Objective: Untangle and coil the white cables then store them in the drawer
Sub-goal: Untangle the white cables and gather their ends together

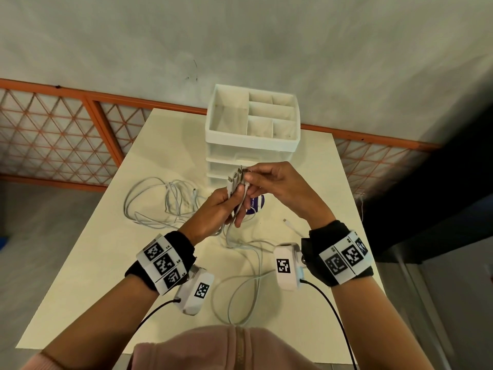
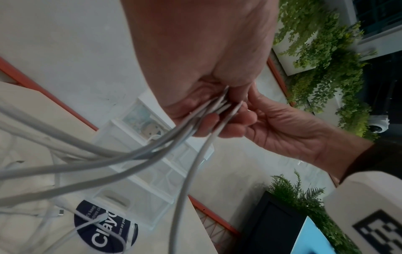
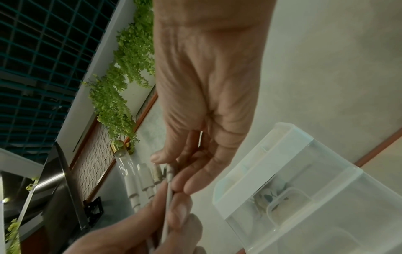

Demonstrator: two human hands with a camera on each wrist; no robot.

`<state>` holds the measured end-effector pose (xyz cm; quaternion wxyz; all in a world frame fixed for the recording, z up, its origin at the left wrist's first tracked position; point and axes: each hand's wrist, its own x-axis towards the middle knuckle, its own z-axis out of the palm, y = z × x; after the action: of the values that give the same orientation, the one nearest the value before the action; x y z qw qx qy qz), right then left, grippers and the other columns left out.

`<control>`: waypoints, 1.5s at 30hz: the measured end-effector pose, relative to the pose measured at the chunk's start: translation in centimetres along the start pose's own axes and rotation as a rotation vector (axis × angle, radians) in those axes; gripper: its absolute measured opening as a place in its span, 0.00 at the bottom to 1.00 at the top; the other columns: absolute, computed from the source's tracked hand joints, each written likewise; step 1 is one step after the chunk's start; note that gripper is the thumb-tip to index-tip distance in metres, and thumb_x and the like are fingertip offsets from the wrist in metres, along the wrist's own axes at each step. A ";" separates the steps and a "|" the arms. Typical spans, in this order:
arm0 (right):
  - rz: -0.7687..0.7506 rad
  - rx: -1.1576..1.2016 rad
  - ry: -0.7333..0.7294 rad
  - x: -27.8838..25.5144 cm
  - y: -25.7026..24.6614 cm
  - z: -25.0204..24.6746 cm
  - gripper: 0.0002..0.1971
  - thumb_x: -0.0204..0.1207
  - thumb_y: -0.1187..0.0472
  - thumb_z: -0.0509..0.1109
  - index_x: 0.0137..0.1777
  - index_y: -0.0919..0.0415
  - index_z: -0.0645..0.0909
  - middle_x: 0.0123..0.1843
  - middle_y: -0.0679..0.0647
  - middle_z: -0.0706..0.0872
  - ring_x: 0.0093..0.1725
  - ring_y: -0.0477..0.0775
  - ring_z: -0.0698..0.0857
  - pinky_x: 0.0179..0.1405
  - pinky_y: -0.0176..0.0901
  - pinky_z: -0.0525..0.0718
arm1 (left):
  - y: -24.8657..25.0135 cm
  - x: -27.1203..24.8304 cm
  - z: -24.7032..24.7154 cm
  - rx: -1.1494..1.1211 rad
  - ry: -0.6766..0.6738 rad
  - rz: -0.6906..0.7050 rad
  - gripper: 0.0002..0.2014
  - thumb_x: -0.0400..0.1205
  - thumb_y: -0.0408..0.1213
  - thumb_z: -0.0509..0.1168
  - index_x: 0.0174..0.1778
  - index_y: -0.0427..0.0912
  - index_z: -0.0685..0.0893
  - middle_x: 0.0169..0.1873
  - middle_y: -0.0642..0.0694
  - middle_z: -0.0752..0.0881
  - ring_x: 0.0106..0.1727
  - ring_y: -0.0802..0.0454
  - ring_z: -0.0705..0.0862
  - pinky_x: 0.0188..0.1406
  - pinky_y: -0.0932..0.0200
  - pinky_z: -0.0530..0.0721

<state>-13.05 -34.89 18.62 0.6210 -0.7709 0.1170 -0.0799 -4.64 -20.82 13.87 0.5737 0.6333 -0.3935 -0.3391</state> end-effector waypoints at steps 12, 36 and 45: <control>-0.036 0.077 0.013 0.3 0.5 0.3 0.04 0.79 0.64 0.68 0.49 0.61 0.84 0.36 0.48 0.84 0.33 0.53 0.82 0.39 0.37 0.81 | 1.2 0.3 -0.8 0.067 -0.218 -0.059 0.19 0.88 0.42 0.43 0.43 0.42 0.78 0.27 0.40 0.72 0.26 0.55 0.71 0.28 0.69 0.70; -0.002 -0.025 0.132 0.8 0.6 -0.3 0.03 0.74 0.63 0.74 0.43 0.58 0.82 0.47 0.46 0.88 0.44 0.47 0.89 0.44 0.39 0.84 | 0.5 0.7 -0.7 0.008 -0.110 -0.091 0.19 0.86 0.52 0.44 0.39 0.44 0.70 0.30 0.48 0.73 0.35 0.52 0.71 0.42 0.56 0.73; -0.138 -0.084 0.143 1.0 -0.5 0.1 0.14 0.66 0.66 0.79 0.52 0.63 0.86 0.42 0.57 0.87 0.35 0.49 0.87 0.43 0.41 0.87 | 0.3 0.6 -1.3 0.122 -0.248 -0.084 0.17 0.83 0.52 0.49 0.35 0.45 0.67 0.27 0.53 0.69 0.29 0.57 0.73 0.43 0.51 0.80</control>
<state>-11.99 -34.95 19.06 0.5712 -0.7949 0.1110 -0.1721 -3.20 -20.79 14.28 0.4664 0.6363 -0.4545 -0.4136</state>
